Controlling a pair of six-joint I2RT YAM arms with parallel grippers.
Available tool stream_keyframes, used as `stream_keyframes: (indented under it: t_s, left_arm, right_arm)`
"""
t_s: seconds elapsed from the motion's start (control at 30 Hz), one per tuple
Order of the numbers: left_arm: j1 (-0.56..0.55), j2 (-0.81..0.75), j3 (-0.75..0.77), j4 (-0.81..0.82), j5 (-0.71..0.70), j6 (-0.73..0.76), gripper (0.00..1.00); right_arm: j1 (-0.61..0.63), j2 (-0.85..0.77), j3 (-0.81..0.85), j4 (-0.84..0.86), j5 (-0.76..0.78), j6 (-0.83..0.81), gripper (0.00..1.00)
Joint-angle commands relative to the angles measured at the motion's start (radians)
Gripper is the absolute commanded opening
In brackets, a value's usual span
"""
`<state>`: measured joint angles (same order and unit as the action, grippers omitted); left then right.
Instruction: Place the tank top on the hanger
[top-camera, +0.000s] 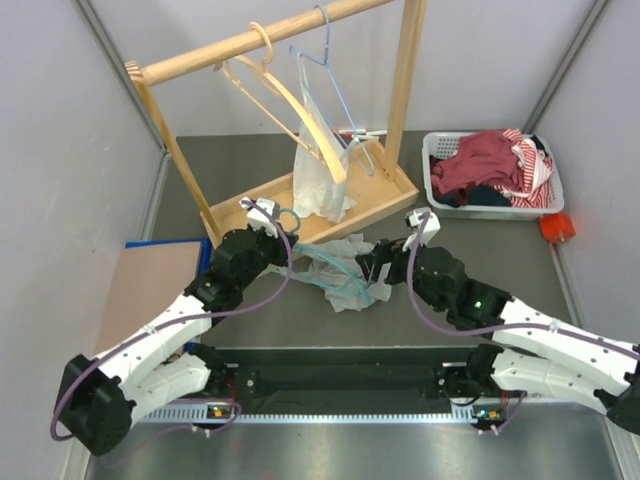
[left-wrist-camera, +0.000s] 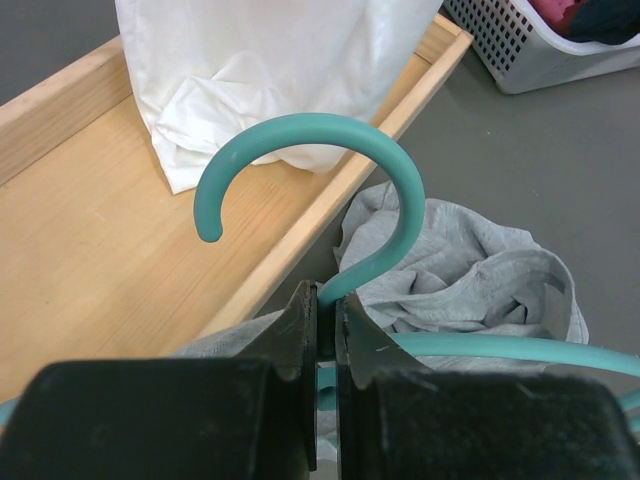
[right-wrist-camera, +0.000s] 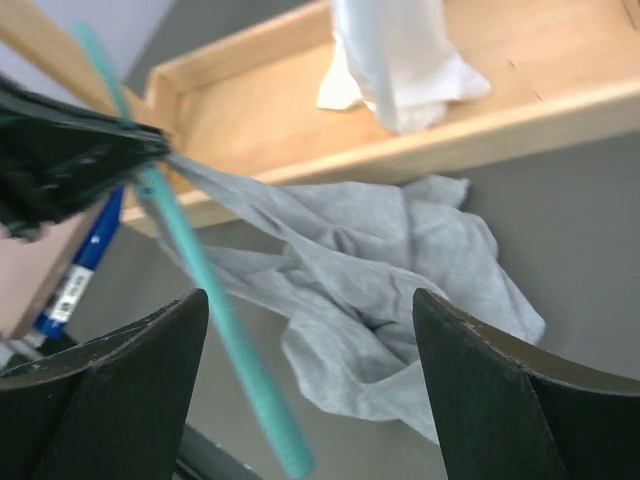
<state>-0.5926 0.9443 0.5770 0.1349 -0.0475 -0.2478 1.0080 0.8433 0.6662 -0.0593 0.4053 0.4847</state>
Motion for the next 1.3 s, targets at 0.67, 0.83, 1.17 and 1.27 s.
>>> stream_keyframes:
  t_s: [0.67, 0.83, 1.17, 1.27]
  left_arm:
    - [0.001, -0.096, -0.034, 0.071, -0.068, 0.008, 0.00]
    - [0.001, -0.107, -0.035, 0.062, -0.091, 0.007, 0.00]
    - [0.001, -0.137, -0.060, 0.066, -0.201, 0.012, 0.00]
    - [-0.001, -0.139, -0.063, 0.068, -0.206, 0.012, 0.00]
  right_arm:
    - [-0.213, 0.342, -0.089, 0.078, -0.151, 0.164, 0.68]
    - [-0.212, 0.361, -0.093, 0.079, -0.164, 0.147, 0.34]
    - [-0.118, 0.241, -0.011, -0.166, -0.148, 0.144, 0.00]
    - [-0.065, 0.195, 0.021, -0.234, -0.111, 0.169, 0.00]
